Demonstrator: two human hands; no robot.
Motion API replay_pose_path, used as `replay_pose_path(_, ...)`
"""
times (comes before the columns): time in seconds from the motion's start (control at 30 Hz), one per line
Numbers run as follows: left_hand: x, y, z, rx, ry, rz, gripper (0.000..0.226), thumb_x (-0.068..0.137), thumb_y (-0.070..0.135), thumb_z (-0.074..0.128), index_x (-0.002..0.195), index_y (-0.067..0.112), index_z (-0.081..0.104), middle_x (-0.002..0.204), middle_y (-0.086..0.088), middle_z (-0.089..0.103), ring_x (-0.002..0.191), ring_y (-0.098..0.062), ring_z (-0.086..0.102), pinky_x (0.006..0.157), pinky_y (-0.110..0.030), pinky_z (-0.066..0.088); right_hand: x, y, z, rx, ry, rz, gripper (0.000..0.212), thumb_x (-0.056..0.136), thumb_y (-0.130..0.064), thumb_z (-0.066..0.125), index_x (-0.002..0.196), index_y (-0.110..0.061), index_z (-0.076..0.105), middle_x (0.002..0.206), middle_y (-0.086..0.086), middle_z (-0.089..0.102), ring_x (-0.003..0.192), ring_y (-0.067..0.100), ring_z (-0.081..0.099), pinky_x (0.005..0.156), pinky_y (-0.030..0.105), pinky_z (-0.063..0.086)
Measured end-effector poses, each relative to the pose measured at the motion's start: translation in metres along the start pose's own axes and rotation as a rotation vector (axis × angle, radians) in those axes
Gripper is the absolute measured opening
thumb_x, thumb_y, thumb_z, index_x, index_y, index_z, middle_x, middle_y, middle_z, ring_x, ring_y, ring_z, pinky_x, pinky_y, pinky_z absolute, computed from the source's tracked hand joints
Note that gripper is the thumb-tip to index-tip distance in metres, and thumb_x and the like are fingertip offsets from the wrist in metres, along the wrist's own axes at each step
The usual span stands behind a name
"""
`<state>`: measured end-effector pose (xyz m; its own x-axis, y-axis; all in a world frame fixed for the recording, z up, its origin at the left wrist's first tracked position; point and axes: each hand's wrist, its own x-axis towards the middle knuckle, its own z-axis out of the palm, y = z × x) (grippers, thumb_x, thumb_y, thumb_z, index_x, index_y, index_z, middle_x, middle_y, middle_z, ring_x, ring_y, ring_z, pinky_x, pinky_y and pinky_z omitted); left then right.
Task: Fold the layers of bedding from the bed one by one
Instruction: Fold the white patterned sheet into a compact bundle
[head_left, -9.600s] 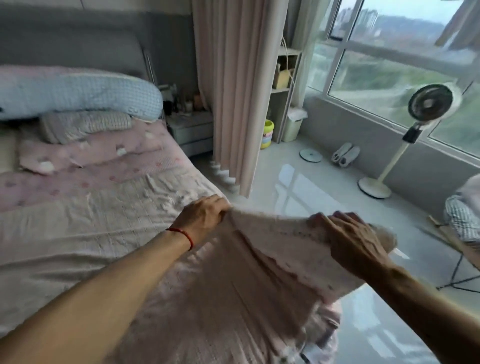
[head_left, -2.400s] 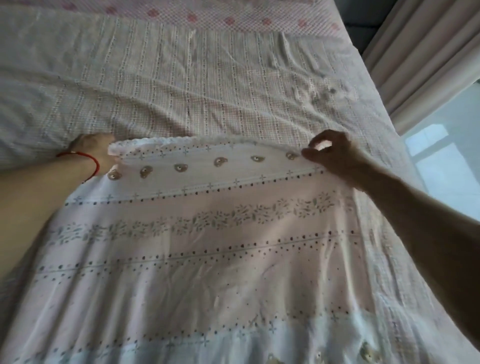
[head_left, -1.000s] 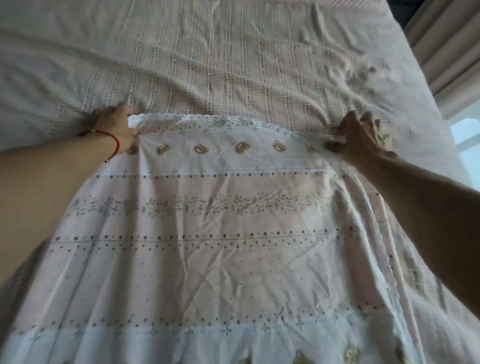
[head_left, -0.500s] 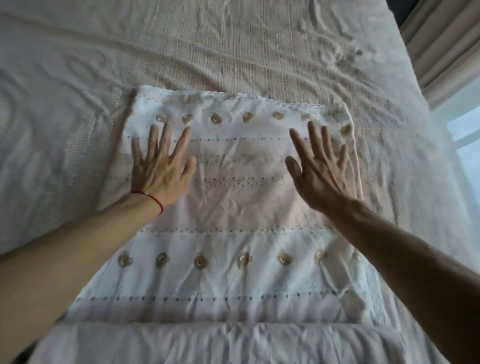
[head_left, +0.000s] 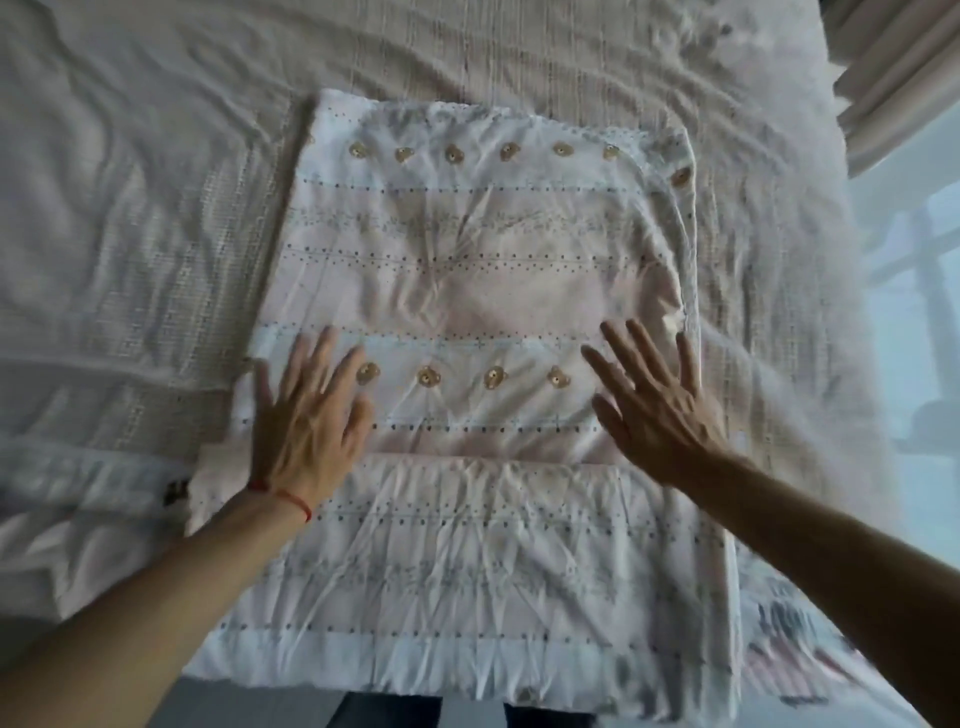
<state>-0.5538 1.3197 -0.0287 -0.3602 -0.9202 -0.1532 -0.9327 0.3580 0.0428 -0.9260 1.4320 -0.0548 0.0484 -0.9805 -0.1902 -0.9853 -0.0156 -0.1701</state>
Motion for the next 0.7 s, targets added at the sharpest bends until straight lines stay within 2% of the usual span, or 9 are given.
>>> replay_pose_path(0.1,-0.069,-0.040,0.026,0.060,-0.089,-0.107,0.063,0.099,0.047,0.026,0.159,0.028,0.022,0.168,-0.010,0.007,0.153,-0.039,0.008,0.116,-0.071,0.010,-0.076,-0.004,0.022,-0.039,-0.128,-0.095,0.063,0.105,-0.057,0.014,0.163,-0.031,0.017,0.172,-0.002,0.002,0.158,0.025,0.002,0.117,0.073,0.008)
replay_pose_path(0.2,-0.071,-0.077,0.068,0.081,-0.320,-0.074,0.069,0.095,0.068,-0.003,0.159,0.042,0.001,0.169,-0.005,-0.002,0.155,-0.035,-0.001,0.117,-0.068,0.006,-0.102,0.015,0.043,-0.016,-0.188,0.190,0.066,0.100,-0.071,0.008,0.160,-0.046,-0.002,0.170,-0.015,-0.009,0.158,0.018,-0.010,0.119,0.071,0.002)
replay_pose_path(0.27,-0.053,-0.079,0.080,0.086,-0.383,-0.095,0.069,0.093,0.070,-0.005,0.157,0.045,0.000,0.169,-0.002,-0.003,0.154,-0.031,-0.004,0.118,-0.067,0.002,-0.102,0.012,0.049,-0.008,-0.188,0.317,0.065,0.100,-0.070,0.005,0.160,-0.047,-0.003,0.170,-0.013,-0.010,0.157,0.019,-0.014,0.120,0.068,-0.004)
replay_pose_path(0.37,-0.063,-0.061,0.066,0.033,-0.204,-0.099,0.061,0.101,0.054,0.015,0.159,0.034,0.021,0.167,-0.006,0.015,0.153,-0.033,0.008,0.115,-0.072,0.009,-0.114,-0.023,0.048,-0.072,-0.029,0.365,0.063,0.104,-0.055,0.012,0.163,-0.033,0.011,0.172,0.000,-0.002,0.158,0.025,-0.008,0.121,0.066,-0.010)
replay_pose_path(0.43,-0.097,-0.046,0.053,-0.046,-0.038,-0.016,0.059,0.100,0.040,0.030,0.156,0.021,0.034,0.164,-0.013,0.023,0.151,-0.037,0.019,0.115,-0.069,0.020,-0.135,-0.053,0.046,-0.058,0.065,0.307,0.062,0.104,-0.047,0.025,0.162,-0.024,0.023,0.171,0.006,0.008,0.158,0.028,0.004,0.122,0.066,-0.004)
replay_pose_path(0.5,-0.141,-0.034,0.049,-0.078,0.059,0.110,0.058,0.097,0.035,0.041,0.153,0.016,0.041,0.161,-0.019,0.028,0.146,-0.042,0.028,0.113,-0.070,0.022,-0.164,-0.089,0.052,-0.021,0.058,0.170,0.063,0.102,-0.048,0.035,0.160,-0.025,0.027,0.170,0.009,0.015,0.156,0.032,0.017,0.120,0.070,0.006)
replay_pose_path(0.57,-0.191,-0.028,0.055,-0.067,0.045,0.252,0.067,0.092,0.041,0.049,0.153,0.014,0.041,0.160,-0.021,0.028,0.146,-0.044,0.027,0.109,-0.072,0.023,-0.195,-0.121,0.066,0.005,0.021,0.049,0.078,0.092,-0.056,0.054,0.160,-0.027,0.028,0.169,0.012,0.017,0.155,0.034,0.020,0.114,0.077,0.014)
replay_pose_path(0.63,-0.223,-0.034,0.066,0.034,-0.047,0.350,0.091,0.078,0.048,0.066,0.156,0.015,0.034,0.164,-0.020,0.019,0.150,-0.045,0.018,0.109,-0.074,0.021,-0.218,-0.137,0.077,-0.037,-0.059,0.026,0.112,0.071,-0.064,0.076,0.162,-0.024,0.024,0.170,0.016,0.009,0.157,0.035,0.010,0.112,0.081,0.012)
replay_pose_path(0.7,-0.234,-0.045,0.071,0.146,-0.138,0.390,0.113,0.062,0.043,0.078,0.159,0.017,0.025,0.167,-0.020,0.009,0.152,-0.045,0.009,0.111,-0.076,0.015,-0.228,-0.143,0.081,-0.077,-0.129,0.047,0.132,0.055,-0.059,0.088,0.163,-0.021,0.021,0.170,0.019,0.005,0.157,0.037,0.006,0.111,0.081,0.010)
